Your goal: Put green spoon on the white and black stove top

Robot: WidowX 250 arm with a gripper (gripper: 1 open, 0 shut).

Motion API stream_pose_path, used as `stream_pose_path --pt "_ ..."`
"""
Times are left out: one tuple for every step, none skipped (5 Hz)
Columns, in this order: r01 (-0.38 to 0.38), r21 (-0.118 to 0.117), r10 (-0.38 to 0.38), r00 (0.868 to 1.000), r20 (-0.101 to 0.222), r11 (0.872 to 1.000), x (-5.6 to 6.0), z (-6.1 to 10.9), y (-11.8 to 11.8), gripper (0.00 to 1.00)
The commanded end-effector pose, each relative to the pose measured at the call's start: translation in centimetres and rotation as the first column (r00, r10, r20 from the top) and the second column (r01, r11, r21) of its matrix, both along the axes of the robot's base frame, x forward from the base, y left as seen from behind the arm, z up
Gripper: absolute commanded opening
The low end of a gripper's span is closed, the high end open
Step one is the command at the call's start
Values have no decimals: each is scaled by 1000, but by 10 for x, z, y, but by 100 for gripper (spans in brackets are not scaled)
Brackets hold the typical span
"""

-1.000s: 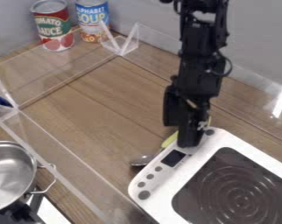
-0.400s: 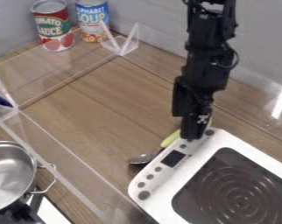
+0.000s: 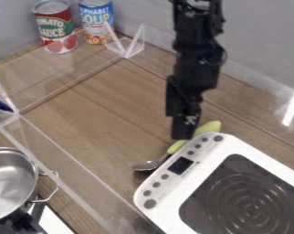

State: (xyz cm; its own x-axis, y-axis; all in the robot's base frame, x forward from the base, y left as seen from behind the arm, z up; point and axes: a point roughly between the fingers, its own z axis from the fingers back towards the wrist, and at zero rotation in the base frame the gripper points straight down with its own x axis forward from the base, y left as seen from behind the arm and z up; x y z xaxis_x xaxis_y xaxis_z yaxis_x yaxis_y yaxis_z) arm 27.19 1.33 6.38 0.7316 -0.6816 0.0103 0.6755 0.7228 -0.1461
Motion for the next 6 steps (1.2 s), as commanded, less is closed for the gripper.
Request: stream_pose_path --pt "2 21 -4 995 102 1000 -2 22 13 100" --pt "-25 20 22 990 136 999 -4 2 14 100" --pt "-39 20 35 985 167 999 -10 -17 11 100" --pt "-33 9 30 980 195 999 -13 -20 14 100" --pt "-34 -1 33 978 205 999 -17 -17 15 100" --pt "-38 -15 41 978 206 999 -20 -14 16 100"
